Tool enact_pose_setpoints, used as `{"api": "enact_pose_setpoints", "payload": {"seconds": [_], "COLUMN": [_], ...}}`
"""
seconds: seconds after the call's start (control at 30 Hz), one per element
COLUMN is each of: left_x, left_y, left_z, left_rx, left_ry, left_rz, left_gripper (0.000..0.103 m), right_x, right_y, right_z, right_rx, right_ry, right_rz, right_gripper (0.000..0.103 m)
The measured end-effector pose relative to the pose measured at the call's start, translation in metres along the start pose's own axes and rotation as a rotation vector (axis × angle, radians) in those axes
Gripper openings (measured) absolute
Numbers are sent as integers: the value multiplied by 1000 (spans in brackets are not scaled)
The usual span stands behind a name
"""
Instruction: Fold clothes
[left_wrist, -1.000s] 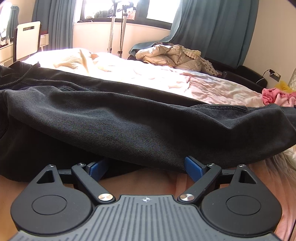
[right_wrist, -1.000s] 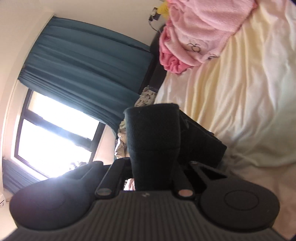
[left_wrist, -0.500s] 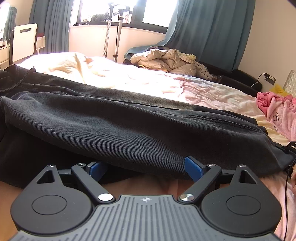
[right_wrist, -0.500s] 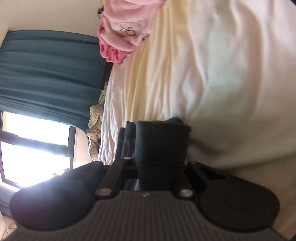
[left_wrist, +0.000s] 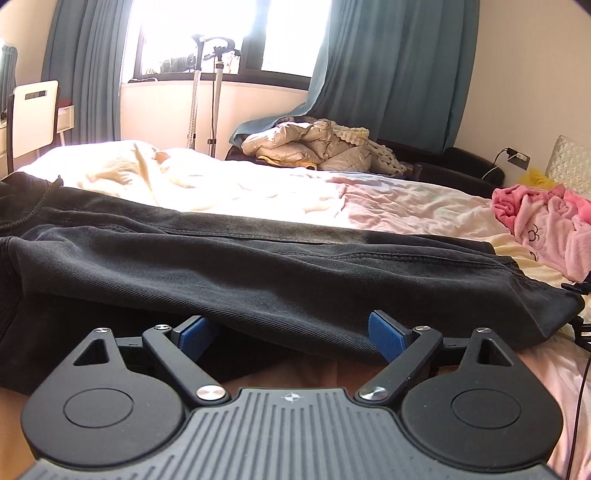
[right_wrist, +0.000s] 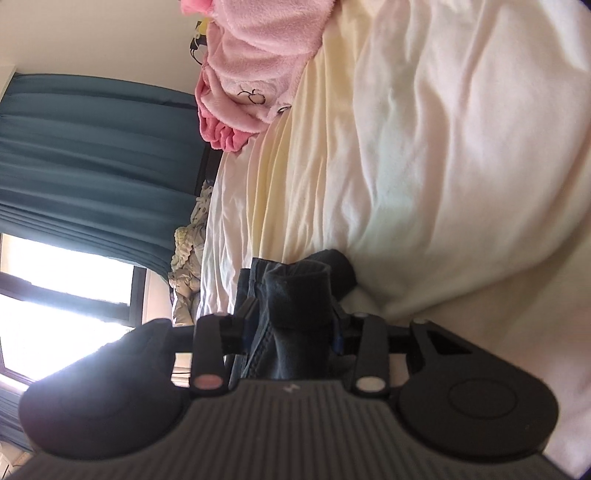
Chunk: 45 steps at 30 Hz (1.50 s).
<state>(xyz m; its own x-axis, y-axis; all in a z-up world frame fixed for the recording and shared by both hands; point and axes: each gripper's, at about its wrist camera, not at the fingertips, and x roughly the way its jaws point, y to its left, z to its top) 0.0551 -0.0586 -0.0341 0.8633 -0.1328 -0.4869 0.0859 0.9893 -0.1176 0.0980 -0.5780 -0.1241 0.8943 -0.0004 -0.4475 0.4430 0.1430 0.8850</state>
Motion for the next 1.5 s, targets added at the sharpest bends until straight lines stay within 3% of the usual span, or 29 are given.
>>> {"api": "enact_pose_setpoints", "payload": {"seconds": [0.13, 0.3, 0.37, 0.53, 0.63, 0.8, 0.9, 1.03, 1.1, 1.17, 1.2, 1.23, 1.33, 1.5], "left_x": [0, 37, 67, 168, 222, 288, 316, 346, 347, 343, 342, 340, 333, 313], "left_y": [-24, -87, -119, -197, -228, -270, -292, -312, -318, -322, -322, -322, -321, -308], "left_z": [31, 80, 91, 98, 103, 106, 97, 88, 83, 79, 78, 77, 81, 117], "left_rx": [68, 217, 294, 487, 545, 600, 668, 733, 781, 811, 808, 819, 840, 759], "left_ry": [-41, -34, -16, 91, 139, 268, 328, 395, 406, 419, 422, 416, 386, 261], "left_rz": [-113, -279, -384, -522, -569, -665, -669, -593, -625, -674, -670, -651, -619, -633], "left_gripper": [91, 91, 91, 87, 85, 69, 68, 69, 67, 44, 39, 23, 3, 2], "right_x": [-9, -8, -9, -13, -6, 8, 11, 13, 15, 15, 16, 15, 14, 11], "right_y": [-2, -4, -6, 2, 3, 12, 13, 9, 8, 7, 6, 6, 5, 3], "right_z": [-11, -19, -18, -21, -27, -34, -34, -33, -33, -33, -33, -33, -31, -28], "right_rx": [24, 45, 91, 36, 9, -77, -91, -77, -71, -66, -64, -60, -50, -47], "right_ry": [22, 35, 39, -4, -26, -52, -53, -57, -60, -63, -64, -64, -62, -76], "right_rz": [-69, -108, -89, -90, -111, -130, -124, -122, -120, -119, -120, -118, -111, -114], "right_gripper": [46, 46, 46, 46, 46, 46, 47, 47, 47, 48, 48, 48, 48, 48]}}
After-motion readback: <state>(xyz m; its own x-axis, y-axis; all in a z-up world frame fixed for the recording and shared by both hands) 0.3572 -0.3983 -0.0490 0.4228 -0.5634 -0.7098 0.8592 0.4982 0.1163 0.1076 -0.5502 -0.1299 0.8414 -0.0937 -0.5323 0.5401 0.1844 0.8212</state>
